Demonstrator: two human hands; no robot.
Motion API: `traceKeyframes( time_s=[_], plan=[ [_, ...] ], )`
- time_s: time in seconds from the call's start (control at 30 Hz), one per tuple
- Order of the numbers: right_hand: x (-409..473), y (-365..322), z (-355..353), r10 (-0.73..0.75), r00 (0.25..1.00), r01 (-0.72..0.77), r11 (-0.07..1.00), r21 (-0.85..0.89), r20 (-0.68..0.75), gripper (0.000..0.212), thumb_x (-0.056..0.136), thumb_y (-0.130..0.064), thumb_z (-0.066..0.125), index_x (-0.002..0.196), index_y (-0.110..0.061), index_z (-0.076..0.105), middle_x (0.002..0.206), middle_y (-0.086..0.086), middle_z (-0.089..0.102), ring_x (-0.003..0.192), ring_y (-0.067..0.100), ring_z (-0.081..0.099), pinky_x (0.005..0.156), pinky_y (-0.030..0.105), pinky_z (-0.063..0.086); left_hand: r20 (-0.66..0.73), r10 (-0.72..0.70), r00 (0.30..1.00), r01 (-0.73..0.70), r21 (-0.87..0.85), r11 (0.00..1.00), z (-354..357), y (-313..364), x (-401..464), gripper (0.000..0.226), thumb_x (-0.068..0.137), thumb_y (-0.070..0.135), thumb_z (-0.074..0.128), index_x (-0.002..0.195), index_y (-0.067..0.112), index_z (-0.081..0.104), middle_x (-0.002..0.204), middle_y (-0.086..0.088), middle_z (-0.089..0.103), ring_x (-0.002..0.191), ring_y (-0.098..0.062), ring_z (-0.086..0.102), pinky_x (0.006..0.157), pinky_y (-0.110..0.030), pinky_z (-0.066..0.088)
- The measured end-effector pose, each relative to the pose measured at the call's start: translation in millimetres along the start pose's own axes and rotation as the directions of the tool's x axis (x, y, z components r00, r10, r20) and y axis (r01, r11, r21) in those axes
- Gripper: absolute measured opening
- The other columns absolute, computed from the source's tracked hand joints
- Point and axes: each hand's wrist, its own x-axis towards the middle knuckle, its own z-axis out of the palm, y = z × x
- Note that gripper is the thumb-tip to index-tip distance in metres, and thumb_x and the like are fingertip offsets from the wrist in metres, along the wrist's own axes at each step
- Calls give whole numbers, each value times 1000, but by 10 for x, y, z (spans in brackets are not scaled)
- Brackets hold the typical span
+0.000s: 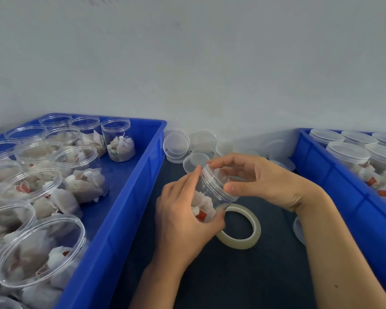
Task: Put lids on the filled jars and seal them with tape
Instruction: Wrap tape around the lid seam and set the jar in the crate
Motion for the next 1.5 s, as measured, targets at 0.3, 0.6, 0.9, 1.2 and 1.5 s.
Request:
traceKeyframes(
  time_s=[0.3, 0.6, 0.9, 1.2, 1.5],
  plan=[
    [47, -19, 56, 1, 1000, -1, 1000, -25, 14, 47, 95, -18, 78, 136, -38, 67, 143, -24, 61, 136, -7, 52, 108, 12, 45, 91, -88, 992, 94, -58, 994, -49, -21, -2, 100, 73, 48, 89, 160, 32, 45, 136, 17, 61, 128, -8, 54, 98, -45, 54],
    [35, -157, 80, 62, 998, -65, 981, -185, -22, 50, 91, -38, 82, 131, -59, 59, 137, -41, 54, 124, -20, 50, 101, 19, 47, 107, -87, 990, 91, -30, 995, 10, -10, -44, 97, 73, 71, 79, 157, 53, 34, 131, 30, 54, 122, -1, 56, 93, -40, 57],
    [-10, -174, 76, 7, 995, 5, 992, -124, 96, 66, 91, -8, 81, 141, -47, 60, 148, -27, 56, 142, -10, 43, 116, 25, 37, 88, -89, 992, 93, -48, 994, 23, -42, -70, 95, 68, 60, 83, 151, 58, 38, 125, 33, 57, 120, 3, 58, 90, -36, 58],
    [28, -189, 88, 91, 995, -82, 981, -173, 47, 57, 89, -34, 83, 134, -62, 60, 139, -38, 58, 129, -16, 51, 114, 29, 41, 81, -109, 991, 107, 22, 994, 43, 4, -61, 96, 68, 66, 81, 153, 46, 43, 127, 27, 60, 117, 2, 59, 89, -38, 58],
    [147, -317, 249, 130, 978, -191, 870, -455, -162, 50, 76, -85, 56, 119, -61, 57, 116, -36, 61, 103, -8, 62, 90, 26, 50, 41, -114, 993, 114, 12, 993, 30, 11, -77, 91, 68, 65, 78, 151, 45, 45, 126, 28, 61, 116, 2, 59, 84, -35, 59]
  ],
)
